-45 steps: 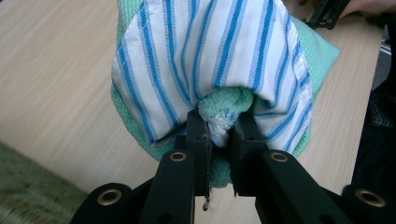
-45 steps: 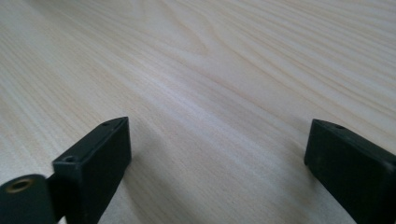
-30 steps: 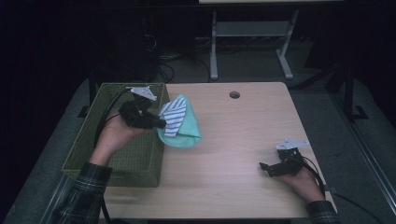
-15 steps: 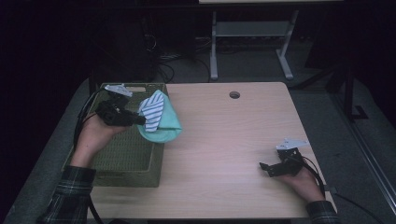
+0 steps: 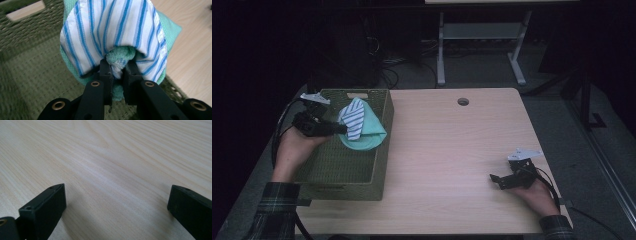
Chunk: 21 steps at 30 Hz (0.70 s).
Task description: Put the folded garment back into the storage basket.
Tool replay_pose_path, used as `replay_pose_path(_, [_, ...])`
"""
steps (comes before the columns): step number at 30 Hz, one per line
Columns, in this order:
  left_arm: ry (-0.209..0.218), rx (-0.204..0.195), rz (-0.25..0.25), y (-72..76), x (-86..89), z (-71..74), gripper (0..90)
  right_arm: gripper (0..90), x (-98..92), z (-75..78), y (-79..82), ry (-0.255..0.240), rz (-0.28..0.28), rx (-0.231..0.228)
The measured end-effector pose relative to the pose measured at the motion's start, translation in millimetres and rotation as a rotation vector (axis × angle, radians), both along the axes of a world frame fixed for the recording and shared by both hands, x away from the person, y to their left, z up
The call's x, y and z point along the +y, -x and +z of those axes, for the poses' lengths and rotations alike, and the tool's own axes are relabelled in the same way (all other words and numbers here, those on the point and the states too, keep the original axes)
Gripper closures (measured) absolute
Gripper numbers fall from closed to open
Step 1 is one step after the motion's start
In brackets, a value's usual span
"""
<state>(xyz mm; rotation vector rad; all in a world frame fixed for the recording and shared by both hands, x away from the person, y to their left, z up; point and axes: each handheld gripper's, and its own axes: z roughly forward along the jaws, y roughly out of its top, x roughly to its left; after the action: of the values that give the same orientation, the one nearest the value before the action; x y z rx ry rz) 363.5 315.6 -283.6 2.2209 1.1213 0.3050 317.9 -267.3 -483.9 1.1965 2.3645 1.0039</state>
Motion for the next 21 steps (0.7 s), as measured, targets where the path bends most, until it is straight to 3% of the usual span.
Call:
replay_pose_path(5, [-0.019,0.007,0.054,-1.6,15.5,-9.1,79.6,1.7,0.0,0.0,0.0,0.000,0.000,0.000])
replay_pose_path(10, [-0.026,0.032,0.100,-4.3,24.4,-27.0,79.5,1.7,0.1,0.2,0.2,-0.001,-0.002,0.003])
replay_pose_path(21, [-0.042,0.082,0.131,-12.6,29.6,-68.3,79.5,1.7,-0.2,0.1,0.0,0.002,0.002,0.001])
